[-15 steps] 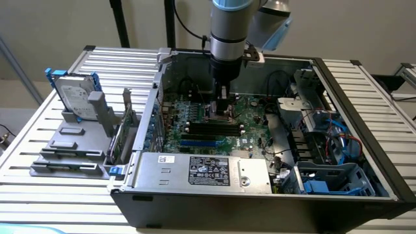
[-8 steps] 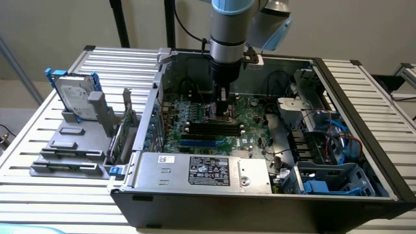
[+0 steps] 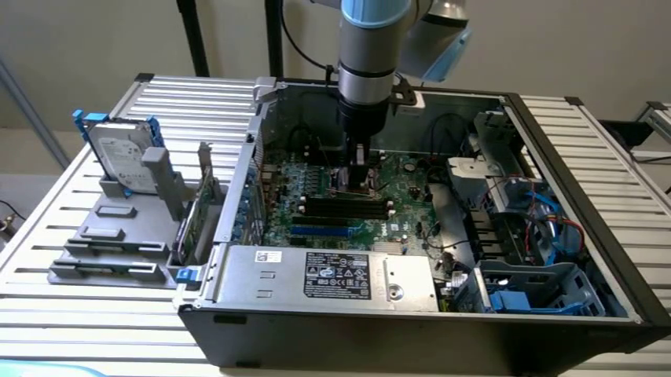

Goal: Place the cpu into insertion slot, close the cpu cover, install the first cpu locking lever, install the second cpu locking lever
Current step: 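Place the cpu into insertion slot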

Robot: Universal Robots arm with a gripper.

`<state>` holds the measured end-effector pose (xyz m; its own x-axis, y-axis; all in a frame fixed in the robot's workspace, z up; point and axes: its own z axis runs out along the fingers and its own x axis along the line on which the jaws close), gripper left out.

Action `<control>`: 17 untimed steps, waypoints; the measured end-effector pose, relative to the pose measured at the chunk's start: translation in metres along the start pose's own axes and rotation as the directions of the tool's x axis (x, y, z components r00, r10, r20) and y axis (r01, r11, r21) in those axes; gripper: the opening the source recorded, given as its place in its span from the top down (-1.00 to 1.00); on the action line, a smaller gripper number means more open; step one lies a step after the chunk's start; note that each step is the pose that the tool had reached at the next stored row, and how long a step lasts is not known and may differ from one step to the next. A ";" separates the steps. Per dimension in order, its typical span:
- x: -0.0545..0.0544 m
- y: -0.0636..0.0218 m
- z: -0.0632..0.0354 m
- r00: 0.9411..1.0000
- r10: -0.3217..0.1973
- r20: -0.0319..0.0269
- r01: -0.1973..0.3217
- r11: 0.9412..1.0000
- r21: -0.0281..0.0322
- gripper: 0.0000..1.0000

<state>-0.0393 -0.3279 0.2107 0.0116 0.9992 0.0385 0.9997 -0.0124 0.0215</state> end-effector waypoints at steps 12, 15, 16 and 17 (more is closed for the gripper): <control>0.000 -0.0001 0.0031 1.000 0.010 0.006 -0.010 1.000 0.000 -0.08; 0.000 -0.0002 0.0036 1.000 0.010 0.012 -0.010 1.000 -0.001 -0.08; 0.000 -0.0002 0.0037 1.000 0.010 0.015 -0.010 1.000 -0.001 -0.08; 0.000 -0.0001 0.0039 1.000 0.010 0.017 -0.010 1.000 -0.001 -0.08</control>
<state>-0.0394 -0.3278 0.2068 0.0222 0.9995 0.0222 0.9995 -0.0227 0.0219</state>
